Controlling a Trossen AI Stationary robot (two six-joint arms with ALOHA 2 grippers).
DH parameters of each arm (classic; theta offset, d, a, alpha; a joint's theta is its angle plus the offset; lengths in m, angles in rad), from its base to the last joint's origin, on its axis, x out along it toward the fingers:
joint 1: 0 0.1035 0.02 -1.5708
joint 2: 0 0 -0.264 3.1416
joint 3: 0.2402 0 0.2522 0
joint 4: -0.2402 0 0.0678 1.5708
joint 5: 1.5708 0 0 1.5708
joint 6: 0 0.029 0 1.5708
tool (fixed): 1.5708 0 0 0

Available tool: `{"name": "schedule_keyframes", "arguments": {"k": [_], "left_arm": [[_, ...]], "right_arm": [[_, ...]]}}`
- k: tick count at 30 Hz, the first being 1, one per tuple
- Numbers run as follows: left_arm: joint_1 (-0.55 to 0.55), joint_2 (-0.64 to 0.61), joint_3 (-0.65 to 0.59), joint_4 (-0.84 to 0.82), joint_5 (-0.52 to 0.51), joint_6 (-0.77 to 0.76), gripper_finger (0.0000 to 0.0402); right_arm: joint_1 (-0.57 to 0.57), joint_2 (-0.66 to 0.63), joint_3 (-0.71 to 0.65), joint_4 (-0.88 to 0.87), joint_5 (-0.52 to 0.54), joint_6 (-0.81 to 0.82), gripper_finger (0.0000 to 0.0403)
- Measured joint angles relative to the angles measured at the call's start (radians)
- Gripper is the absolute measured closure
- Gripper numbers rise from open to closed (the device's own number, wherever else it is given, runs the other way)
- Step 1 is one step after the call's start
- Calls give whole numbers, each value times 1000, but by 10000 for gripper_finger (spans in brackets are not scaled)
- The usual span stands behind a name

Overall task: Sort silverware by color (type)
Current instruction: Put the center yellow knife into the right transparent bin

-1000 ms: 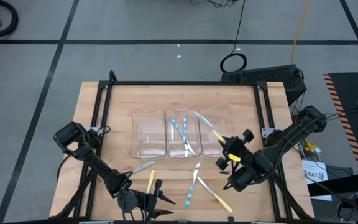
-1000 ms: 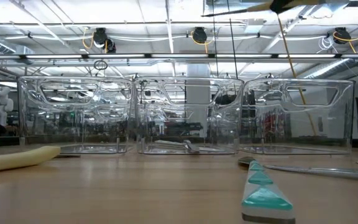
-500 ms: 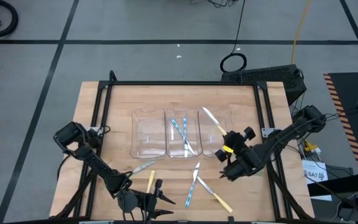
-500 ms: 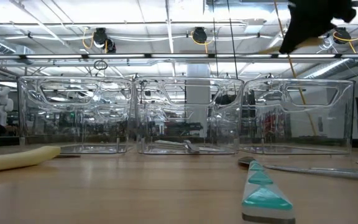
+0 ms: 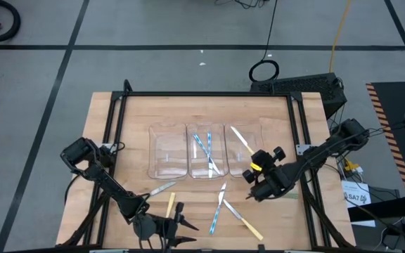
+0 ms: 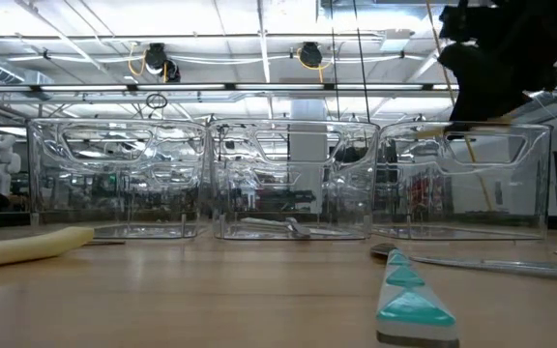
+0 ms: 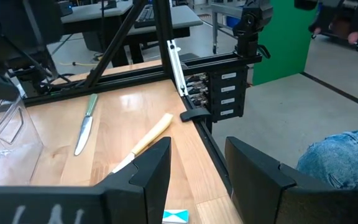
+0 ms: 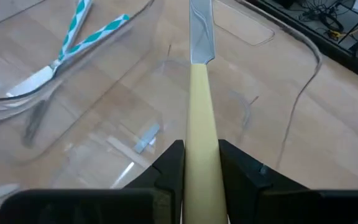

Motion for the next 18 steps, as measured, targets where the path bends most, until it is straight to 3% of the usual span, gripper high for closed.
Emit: {"name": "schedule_keyframes", "arguments": {"k": [9, 18], "left_arm": [[4, 0, 0, 0, 0, -4, 241], [4, 0, 0, -16, 0, -5, 241]], "right_arm": [[-45, 0, -116, 171, -11, -52, 324], [-58, 0, -127, 176, -25, -61, 321]]}}
